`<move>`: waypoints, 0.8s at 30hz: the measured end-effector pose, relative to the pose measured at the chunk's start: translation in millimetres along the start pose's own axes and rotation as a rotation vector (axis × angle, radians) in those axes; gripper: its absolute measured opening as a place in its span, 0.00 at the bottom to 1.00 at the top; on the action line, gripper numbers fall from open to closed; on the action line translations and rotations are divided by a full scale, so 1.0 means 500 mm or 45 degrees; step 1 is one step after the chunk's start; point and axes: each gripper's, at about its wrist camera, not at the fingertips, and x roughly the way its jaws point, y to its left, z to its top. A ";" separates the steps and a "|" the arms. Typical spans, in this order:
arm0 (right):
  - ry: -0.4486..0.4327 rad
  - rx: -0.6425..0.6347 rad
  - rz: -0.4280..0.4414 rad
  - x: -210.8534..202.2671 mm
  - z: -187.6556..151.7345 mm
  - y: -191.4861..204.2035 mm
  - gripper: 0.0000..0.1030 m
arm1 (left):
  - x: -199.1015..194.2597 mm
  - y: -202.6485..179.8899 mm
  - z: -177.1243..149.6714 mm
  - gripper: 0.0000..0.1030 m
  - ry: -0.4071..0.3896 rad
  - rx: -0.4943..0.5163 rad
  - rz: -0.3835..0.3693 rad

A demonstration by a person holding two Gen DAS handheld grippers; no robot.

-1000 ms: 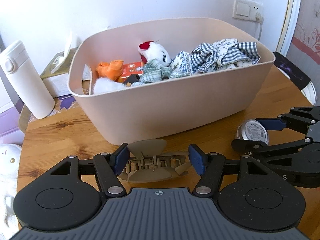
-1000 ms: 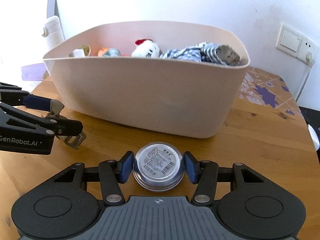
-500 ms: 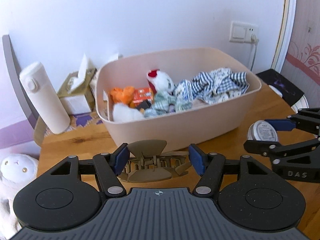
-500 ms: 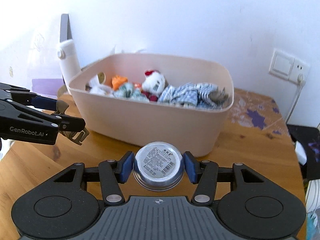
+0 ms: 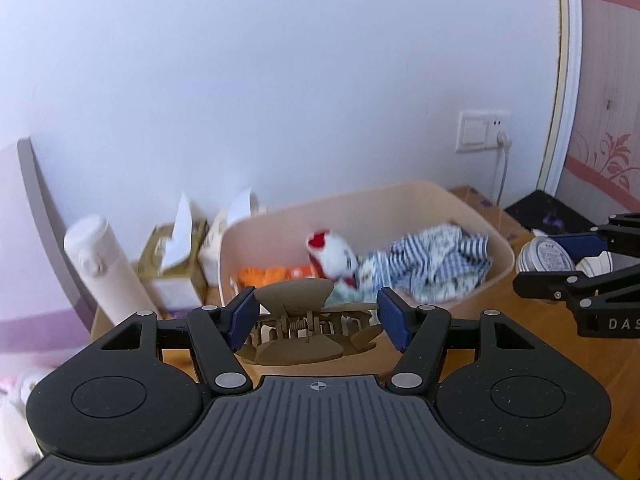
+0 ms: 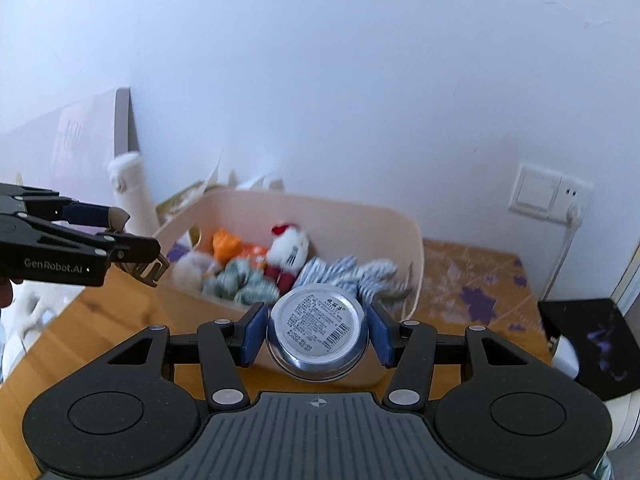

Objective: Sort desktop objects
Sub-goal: 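Lift the claw clip and silver tin and carry both over the basket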

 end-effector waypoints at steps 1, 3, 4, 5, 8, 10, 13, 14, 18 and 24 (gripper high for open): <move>-0.012 -0.001 -0.004 0.000 0.010 -0.003 0.50 | 0.002 0.000 0.009 0.64 -0.014 0.006 0.000; -0.033 -0.008 -0.008 -0.001 0.027 -0.006 0.50 | 0.006 -0.001 0.029 0.64 -0.042 0.013 0.000; -0.043 -0.012 -0.009 0.002 0.036 -0.009 0.50 | 0.009 -0.001 0.038 0.64 -0.054 0.014 0.000; -0.050 -0.016 -0.009 0.006 0.046 -0.012 0.50 | 0.013 -0.001 0.047 0.64 -0.064 0.017 0.001; -0.063 -0.012 -0.012 0.021 0.066 -0.021 0.50 | 0.029 -0.003 0.071 0.64 -0.090 0.020 0.014; -0.065 -0.014 -0.013 0.033 0.076 -0.028 0.50 | 0.043 -0.003 0.086 0.64 -0.100 0.017 0.018; -0.067 -0.023 -0.010 0.057 0.094 -0.039 0.50 | 0.070 -0.006 0.103 0.64 -0.104 0.033 0.027; -0.065 -0.020 -0.009 0.065 0.099 -0.043 0.50 | 0.083 -0.007 0.109 0.64 -0.095 0.040 0.032; -0.032 0.020 -0.012 0.111 0.111 -0.060 0.50 | 0.135 -0.003 0.117 0.64 -0.005 0.040 0.033; 0.017 0.011 0.008 0.180 0.123 -0.072 0.50 | 0.215 0.004 0.095 0.64 0.095 0.056 0.024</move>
